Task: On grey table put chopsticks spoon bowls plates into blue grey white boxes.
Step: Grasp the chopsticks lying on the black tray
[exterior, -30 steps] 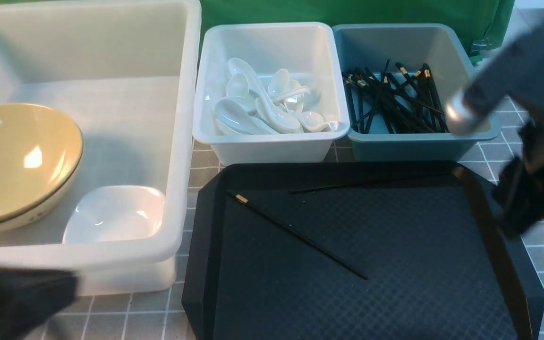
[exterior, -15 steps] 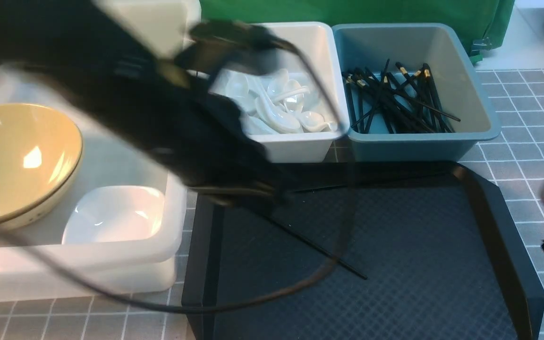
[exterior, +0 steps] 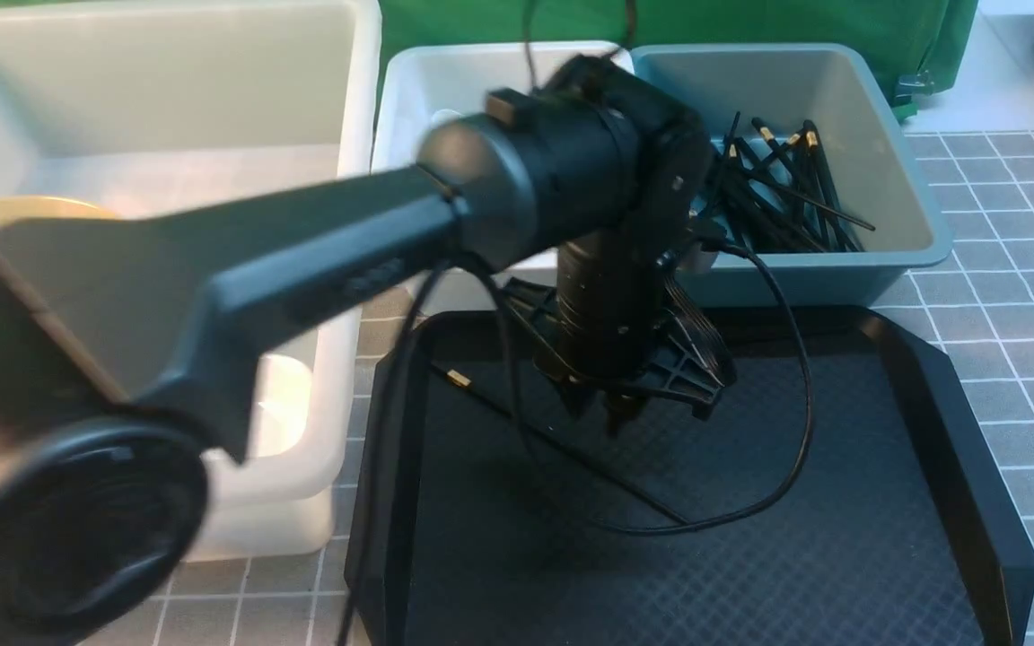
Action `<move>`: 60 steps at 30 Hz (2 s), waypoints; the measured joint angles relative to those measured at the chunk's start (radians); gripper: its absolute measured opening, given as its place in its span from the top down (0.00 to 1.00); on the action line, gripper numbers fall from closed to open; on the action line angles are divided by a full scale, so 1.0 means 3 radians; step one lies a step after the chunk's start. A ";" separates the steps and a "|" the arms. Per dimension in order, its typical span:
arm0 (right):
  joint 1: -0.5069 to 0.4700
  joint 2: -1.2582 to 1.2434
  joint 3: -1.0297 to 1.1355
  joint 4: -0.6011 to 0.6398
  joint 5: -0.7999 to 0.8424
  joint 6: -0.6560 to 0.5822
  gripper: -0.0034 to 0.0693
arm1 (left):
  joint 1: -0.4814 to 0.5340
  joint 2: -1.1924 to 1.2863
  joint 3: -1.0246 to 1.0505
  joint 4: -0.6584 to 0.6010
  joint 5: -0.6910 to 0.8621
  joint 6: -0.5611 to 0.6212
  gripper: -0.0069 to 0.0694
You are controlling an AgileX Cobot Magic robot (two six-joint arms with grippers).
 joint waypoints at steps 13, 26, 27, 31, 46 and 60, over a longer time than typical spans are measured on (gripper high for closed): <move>0.0000 -0.0091 0.0130 -0.0021 -0.0165 0.0060 0.63 | 0.0198 0.0114 0.0184 -0.0027 -0.0003 -0.0558 0.27; 0.0000 -0.0091 0.0130 0.0027 -0.0239 0.0098 0.63 | 0.0637 0.0215 0.0192 -0.0428 -0.0027 -0.0668 0.27; 0.0000 -0.0091 0.0130 0.0027 -0.0248 0.0098 0.63 | 0.0637 0.0215 0.0192 -0.0431 -0.0054 -0.0668 0.27; 0.0000 -0.0091 0.0130 0.0041 -0.0258 0.0098 0.63 | 0.0637 0.0239 0.0192 -0.0448 -0.0143 -0.0682 0.27; 0.0000 -0.0091 0.0130 0.0058 -0.0276 0.0098 0.63 | 0.0486 0.0310 0.0155 -0.0248 -0.0109 -0.0631 0.59; 0.0000 -0.0091 0.0130 0.0064 -0.0276 0.0100 0.63 | 0.0456 0.0302 0.0155 -0.0445 -0.0063 -0.0463 0.90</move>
